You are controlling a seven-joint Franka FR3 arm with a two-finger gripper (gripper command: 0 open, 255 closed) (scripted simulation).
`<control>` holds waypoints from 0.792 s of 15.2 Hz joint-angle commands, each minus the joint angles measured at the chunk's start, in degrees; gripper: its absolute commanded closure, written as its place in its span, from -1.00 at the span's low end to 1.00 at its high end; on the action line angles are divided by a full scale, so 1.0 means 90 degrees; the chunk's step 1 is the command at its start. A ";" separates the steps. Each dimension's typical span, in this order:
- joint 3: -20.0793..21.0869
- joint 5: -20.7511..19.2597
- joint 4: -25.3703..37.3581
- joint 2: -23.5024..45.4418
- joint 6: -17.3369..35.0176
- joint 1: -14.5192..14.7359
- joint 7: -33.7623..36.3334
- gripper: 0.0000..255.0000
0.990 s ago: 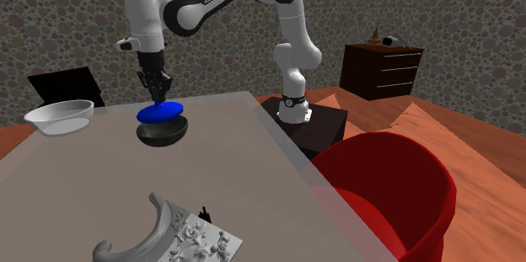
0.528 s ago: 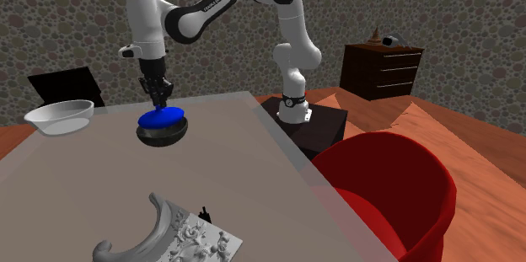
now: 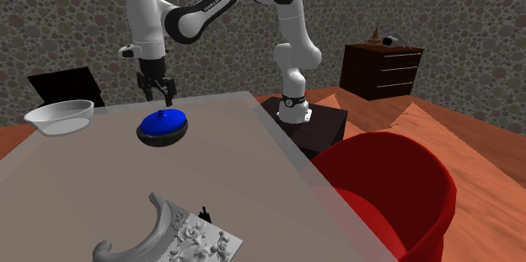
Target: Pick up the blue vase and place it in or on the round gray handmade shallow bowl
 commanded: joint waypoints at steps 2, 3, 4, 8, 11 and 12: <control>-0.0003 -0.0016 0.0111 -0.0077 -0.0188 0.0011 0.0010 -1.00; -0.0005 -0.0030 0.0232 -0.0147 -0.0378 0.0021 0.0019 -1.00; -0.0006 -0.0042 0.0363 -0.0210 -0.0570 0.0030 0.0027 -1.00; -0.0006 -0.0051 0.0472 -0.0254 -0.0724 0.0036 0.0032 -1.00; -0.0006 -0.0051 0.0473 -0.0254 -0.0724 0.0036 0.0032 -1.00; -0.0006 -0.0051 0.0473 -0.0254 -0.0724 0.0036 0.0032 -1.00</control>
